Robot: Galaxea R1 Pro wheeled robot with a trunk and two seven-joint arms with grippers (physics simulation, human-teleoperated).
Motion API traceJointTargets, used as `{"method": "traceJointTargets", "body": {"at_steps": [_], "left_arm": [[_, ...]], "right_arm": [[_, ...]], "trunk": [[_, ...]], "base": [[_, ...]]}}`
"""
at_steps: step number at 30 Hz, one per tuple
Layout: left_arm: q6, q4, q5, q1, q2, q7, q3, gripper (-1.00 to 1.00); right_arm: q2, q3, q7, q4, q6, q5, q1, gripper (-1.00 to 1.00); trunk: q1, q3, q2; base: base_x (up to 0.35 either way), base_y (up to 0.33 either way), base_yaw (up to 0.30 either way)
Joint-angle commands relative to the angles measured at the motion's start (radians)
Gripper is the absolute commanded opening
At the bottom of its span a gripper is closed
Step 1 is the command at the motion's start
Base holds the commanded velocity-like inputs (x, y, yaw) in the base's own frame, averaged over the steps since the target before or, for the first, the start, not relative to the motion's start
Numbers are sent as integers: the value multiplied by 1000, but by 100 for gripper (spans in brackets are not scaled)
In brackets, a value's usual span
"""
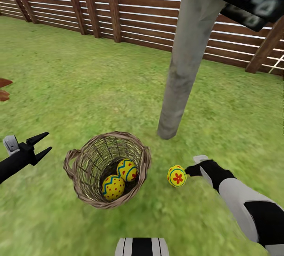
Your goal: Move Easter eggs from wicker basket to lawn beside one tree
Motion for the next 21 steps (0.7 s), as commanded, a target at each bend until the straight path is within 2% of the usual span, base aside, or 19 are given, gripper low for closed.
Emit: {"method": "traceJointTargets", "body": {"at_steps": [1, 3, 5, 9, 18, 21], "left_arm": [[5, 0, -9, -1, 0, -8, 1, 100], [5, 1, -9, -1, 0, -8, 2, 100], [5, 1, -9, -1, 1, -8, 3, 100], [7, -12, -4, 16, 7, -10, 4, 100], [10, 2, -3, 33, 8, -11, -2, 100], [10, 3, -3, 34, 8, -12, -3, 100]], "right_arm": [[-36, -2, 129, -2, 32, -18, 0, 100], [-59, -5, 237, -2, 55, -32, 0, 100], [-79, -25, 322, -2, 68, -47, 1, 100], [-82, -48, 315, 4, 59, -70, -22, 100], [-31, -98, 364, -1, 78, -129, -44, 100], [-27, -104, 369, -2, 94, -147, -44, 100]], "trunk": [[-1, 3, 0], [-1, 11, 1], [-2, 19, 1], [-4, 34, 2], [-8, 69, 4], [-10, 81, 5]], "base": [[0, 0, 0], [0, 0, 0], [0, 0, 0], [0, 0, 0], [0, 0, 0], [-146, 31, 0]]}}
